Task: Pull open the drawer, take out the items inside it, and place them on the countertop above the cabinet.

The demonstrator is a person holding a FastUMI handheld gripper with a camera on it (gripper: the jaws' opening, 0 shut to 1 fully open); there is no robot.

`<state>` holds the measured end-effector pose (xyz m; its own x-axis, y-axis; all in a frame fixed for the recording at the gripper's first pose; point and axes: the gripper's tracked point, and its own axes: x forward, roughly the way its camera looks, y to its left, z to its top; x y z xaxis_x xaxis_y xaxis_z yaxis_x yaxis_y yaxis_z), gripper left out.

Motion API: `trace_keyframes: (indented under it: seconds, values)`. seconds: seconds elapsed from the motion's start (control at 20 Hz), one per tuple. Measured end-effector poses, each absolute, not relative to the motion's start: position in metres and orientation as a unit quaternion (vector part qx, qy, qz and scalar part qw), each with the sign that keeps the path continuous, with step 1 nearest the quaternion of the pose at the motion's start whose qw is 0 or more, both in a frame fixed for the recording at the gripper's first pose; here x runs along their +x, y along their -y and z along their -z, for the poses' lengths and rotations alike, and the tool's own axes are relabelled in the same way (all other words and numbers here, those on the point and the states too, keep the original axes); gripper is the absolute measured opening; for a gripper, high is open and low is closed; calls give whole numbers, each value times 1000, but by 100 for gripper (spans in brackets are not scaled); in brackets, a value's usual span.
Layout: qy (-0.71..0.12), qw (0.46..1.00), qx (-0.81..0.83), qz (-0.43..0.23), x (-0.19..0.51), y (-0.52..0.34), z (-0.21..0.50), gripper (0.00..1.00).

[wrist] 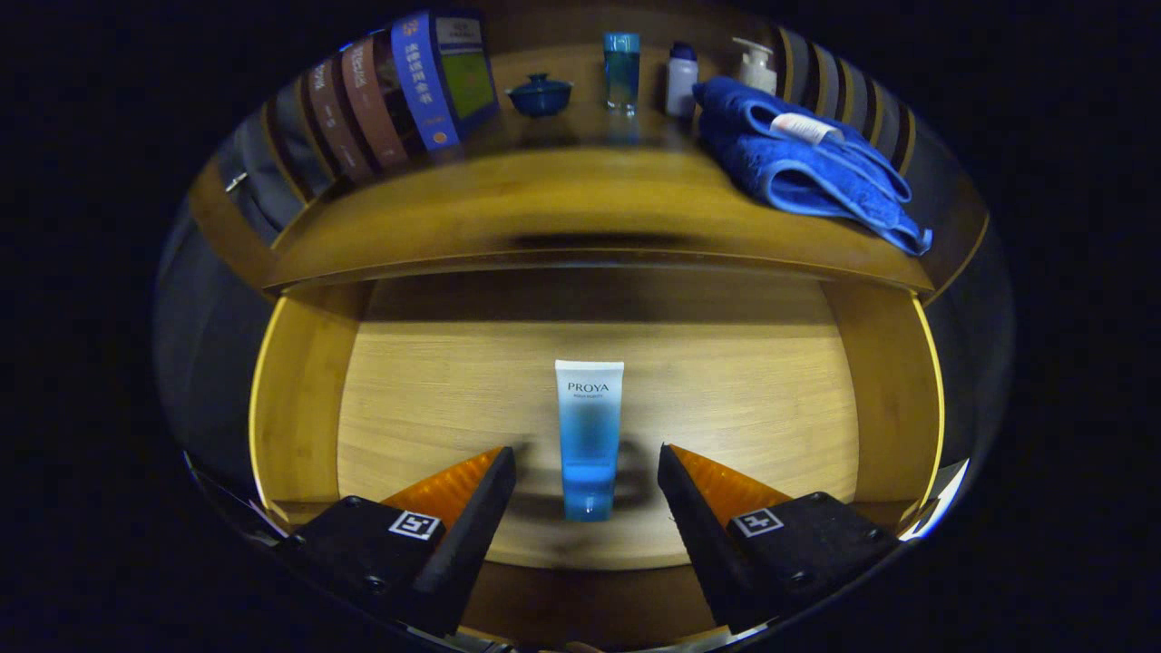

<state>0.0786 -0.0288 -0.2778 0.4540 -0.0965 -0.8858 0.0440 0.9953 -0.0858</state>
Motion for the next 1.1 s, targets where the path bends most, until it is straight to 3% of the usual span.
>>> trace_keyframes:
  seconds: [0.2, 0.4, 0.6, 0.75, 1.1]
  values:
    - [-566, 823, -32, 45, 77, 30, 301, 100]
    - [-593, 803, -35, 54, 83, 35, 312, 82]
    - [-592, 803, -61, 37, 88, 29, 315, 47]
    - [-582, 811, -56, 24, 86, 31, 313, 39]
    - [-552, 833, -37, 23, 88, 29, 302, 39]
